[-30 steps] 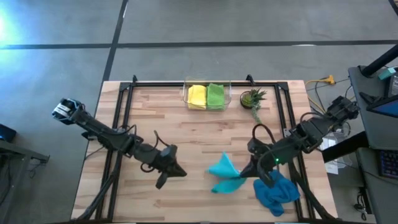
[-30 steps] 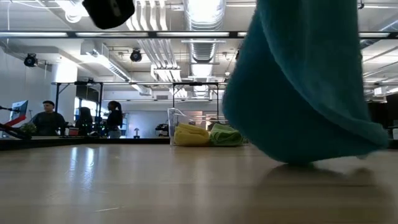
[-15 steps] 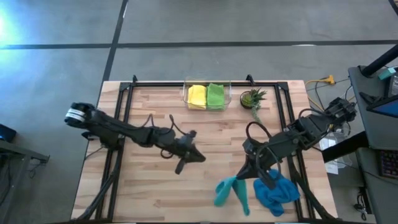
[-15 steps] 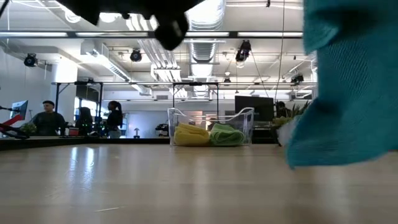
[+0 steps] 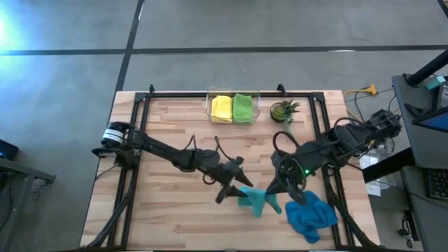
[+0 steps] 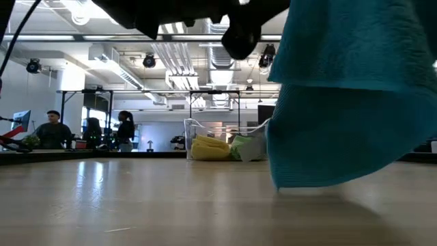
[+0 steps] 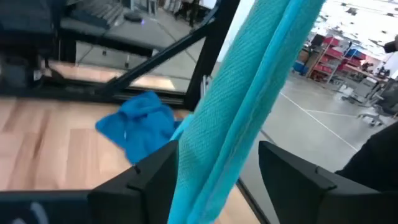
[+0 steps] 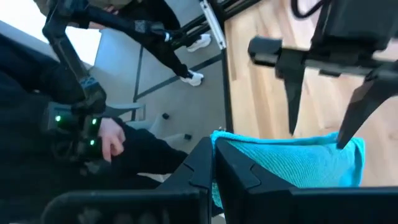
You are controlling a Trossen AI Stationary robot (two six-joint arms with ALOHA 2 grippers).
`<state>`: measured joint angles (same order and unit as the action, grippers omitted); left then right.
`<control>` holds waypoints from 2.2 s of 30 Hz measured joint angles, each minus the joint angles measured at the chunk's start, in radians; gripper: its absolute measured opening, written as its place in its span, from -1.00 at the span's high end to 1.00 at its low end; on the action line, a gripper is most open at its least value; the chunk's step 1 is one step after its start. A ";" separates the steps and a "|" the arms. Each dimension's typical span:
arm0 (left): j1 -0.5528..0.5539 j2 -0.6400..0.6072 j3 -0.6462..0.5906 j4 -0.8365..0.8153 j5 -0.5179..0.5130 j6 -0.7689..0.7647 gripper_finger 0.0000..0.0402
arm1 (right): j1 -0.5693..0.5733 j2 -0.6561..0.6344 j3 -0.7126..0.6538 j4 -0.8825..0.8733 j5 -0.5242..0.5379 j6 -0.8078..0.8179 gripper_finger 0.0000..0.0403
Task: Fold microfiber towels
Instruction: Fold the light blue microfiber towel
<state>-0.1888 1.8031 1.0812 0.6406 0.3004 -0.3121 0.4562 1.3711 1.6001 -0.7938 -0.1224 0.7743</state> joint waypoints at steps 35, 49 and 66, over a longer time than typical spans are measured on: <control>0.030 0.000 -0.003 -0.217 0.051 -0.051 0.37 | -0.058 0.000 0.074 -0.093 0.022 -0.078 0.96; 0.031 -0.089 -0.003 -0.592 -0.038 0.010 0.99 | -0.057 -0.002 0.074 -0.174 0.107 -0.079 0.96; -0.065 -0.587 0.001 -1.000 -0.065 -0.213 1.00 | 0.066 -0.001 0.054 -0.241 0.194 0.021 0.96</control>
<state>-0.2536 1.2163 1.0824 -0.3594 0.2357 -0.5254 0.5221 1.3702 1.6538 -1.0345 0.0716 0.7956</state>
